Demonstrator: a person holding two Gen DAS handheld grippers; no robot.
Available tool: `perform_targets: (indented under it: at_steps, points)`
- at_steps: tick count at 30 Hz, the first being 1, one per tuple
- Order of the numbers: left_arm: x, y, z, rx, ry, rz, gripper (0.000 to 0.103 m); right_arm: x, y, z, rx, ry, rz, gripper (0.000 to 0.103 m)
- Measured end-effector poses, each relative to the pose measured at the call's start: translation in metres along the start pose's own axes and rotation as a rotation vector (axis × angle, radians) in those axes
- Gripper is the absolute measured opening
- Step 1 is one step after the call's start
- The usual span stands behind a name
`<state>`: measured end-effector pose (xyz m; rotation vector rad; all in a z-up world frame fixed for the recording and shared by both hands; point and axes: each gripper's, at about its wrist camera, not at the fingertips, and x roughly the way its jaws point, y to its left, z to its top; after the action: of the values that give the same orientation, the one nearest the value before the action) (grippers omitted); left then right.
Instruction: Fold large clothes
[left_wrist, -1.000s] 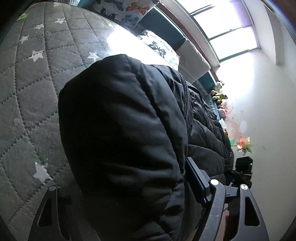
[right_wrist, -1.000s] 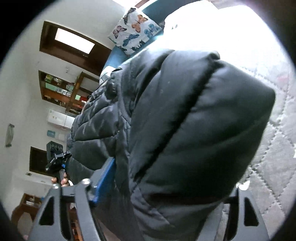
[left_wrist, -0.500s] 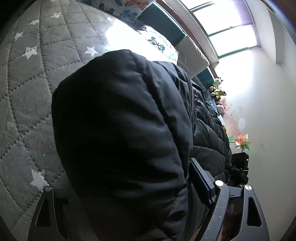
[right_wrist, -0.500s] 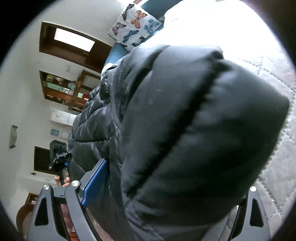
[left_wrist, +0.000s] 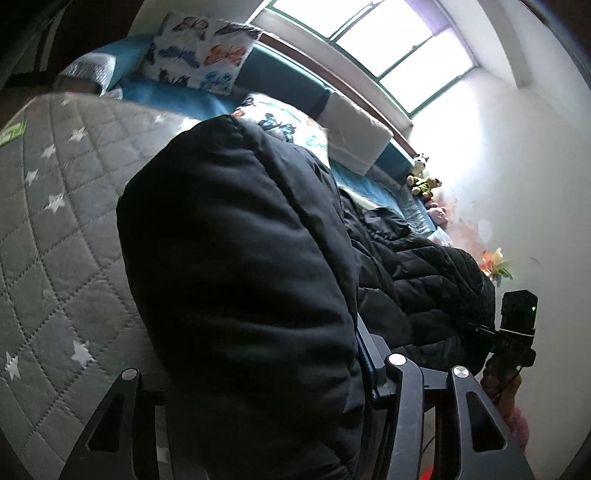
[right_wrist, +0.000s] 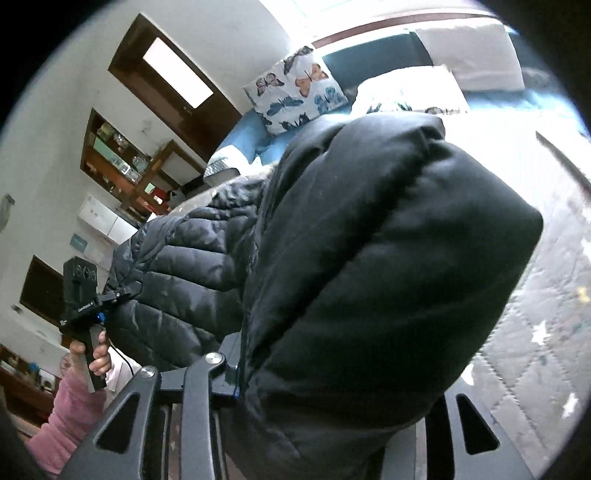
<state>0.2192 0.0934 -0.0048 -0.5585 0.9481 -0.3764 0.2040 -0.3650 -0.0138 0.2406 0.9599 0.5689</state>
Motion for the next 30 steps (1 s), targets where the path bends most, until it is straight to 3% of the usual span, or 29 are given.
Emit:
perform_targets:
  at_steps: [9, 18, 26, 30]
  points:
    - [0.028, -0.081, 0.016, 0.040, 0.015, -0.070, 0.055, -0.061, -0.005, 0.004, -0.012, -0.093, -0.095, 0.043]
    - [0.099, -0.179, 0.047, 0.078, 0.042, -0.121, 0.055, -0.112, -0.037, 0.008, -0.002, -0.182, -0.198, 0.043]
    - [0.171, -0.235, 0.061, 0.102, 0.080, -0.127, 0.055, -0.123, -0.076, 0.014, 0.042, -0.236, -0.232, 0.043]
    - [0.209, -0.242, 0.053, 0.091, 0.122, -0.113, 0.055, -0.113, -0.101, 0.009, 0.075, -0.230, -0.240, 0.043]
